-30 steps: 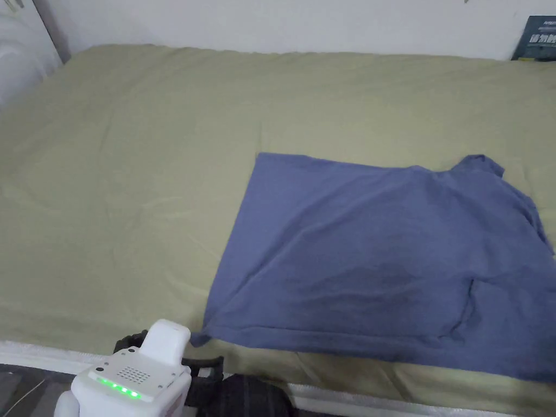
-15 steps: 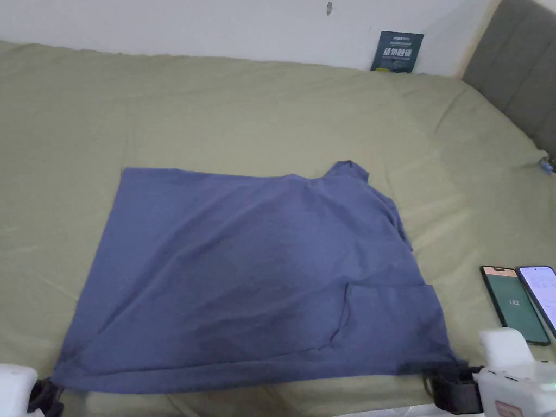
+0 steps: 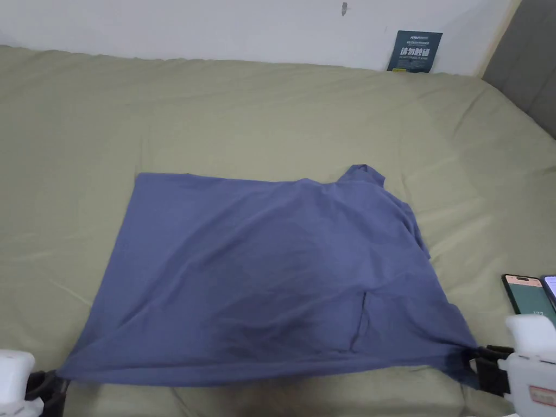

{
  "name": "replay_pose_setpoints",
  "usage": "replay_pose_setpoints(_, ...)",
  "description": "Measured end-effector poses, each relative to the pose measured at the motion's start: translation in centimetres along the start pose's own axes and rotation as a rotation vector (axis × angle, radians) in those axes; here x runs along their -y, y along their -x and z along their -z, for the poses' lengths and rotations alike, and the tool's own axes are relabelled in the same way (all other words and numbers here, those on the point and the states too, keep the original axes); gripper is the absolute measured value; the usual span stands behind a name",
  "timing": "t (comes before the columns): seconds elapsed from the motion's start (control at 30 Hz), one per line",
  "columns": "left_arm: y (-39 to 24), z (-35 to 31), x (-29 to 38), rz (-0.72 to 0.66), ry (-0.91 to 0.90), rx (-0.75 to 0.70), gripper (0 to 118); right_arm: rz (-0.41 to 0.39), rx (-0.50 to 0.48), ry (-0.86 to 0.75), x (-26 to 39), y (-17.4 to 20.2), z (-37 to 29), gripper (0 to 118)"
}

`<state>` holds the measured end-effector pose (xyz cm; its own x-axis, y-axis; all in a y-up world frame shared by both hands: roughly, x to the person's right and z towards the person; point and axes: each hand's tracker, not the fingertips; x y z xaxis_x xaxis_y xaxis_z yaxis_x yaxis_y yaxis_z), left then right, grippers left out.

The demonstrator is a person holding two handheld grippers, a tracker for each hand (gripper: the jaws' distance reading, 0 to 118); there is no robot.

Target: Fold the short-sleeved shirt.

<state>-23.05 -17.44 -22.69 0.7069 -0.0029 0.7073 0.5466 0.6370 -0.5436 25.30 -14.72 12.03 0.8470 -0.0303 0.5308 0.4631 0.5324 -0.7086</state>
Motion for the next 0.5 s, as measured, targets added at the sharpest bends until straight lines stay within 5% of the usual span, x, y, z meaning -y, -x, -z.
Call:
replay_pose_setpoints(0.23, 1.6, 0.0, -9.3, -0.070, -0.045, 0.071, 0, -0.001, -0.046, -0.095, -9.4, -1.0, -2.6, 3)
replay_pose_setpoints(0.5, 1.6, 10.2, -17.8, -0.146, 0.149, 0.042, 0, 0.023, 0.004, 0.035, -18.9, -1.7, 8.4, 4)
